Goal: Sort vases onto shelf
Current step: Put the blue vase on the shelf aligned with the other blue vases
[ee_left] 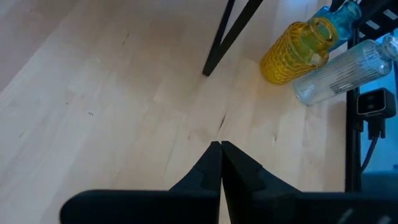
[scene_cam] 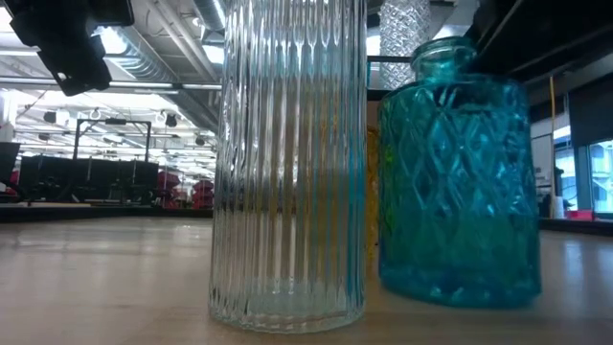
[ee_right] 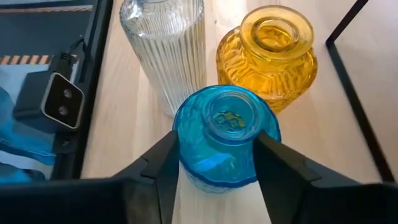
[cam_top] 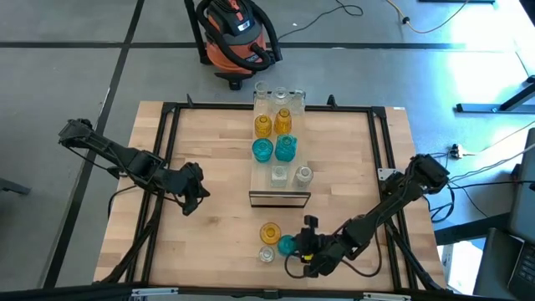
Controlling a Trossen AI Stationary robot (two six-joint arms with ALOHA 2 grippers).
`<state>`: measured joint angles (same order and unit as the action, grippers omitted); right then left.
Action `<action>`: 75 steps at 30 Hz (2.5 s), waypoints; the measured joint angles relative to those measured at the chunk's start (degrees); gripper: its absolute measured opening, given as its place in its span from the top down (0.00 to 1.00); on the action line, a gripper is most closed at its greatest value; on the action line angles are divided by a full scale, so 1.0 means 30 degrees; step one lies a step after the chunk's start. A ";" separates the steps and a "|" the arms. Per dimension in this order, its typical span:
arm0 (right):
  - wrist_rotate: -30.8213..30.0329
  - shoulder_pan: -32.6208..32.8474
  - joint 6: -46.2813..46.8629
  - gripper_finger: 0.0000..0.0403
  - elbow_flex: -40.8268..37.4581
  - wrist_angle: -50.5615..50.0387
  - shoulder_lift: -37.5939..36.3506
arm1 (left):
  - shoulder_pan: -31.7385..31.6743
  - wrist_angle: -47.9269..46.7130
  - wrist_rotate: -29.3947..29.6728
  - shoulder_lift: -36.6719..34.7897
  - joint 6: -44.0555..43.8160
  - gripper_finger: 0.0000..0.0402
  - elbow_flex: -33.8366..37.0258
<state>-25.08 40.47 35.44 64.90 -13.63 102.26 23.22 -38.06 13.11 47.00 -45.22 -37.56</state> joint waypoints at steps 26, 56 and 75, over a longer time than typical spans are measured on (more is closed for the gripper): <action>-0.3279 -0.0388 0.2796 0.56 -0.0475 -0.0123 0.0009 | 0.0000 0.0000 -0.0308 -0.0007 -0.0813 1.00 0.0000; -0.3887 -0.1957 0.7546 0.76 -0.0386 0.0495 0.0648 | 0.0005 -0.0865 -0.0947 -0.0007 0.0134 1.00 0.0000; -0.3317 0.2192 2.1919 0.82 0.3718 -1.5130 0.0758 | 0.0000 -0.1037 0.0653 -0.0005 0.1278 1.00 0.0003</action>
<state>-35.03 47.04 101.20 76.06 -59.02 104.53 23.22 -41.17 15.07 46.99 -41.39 -37.55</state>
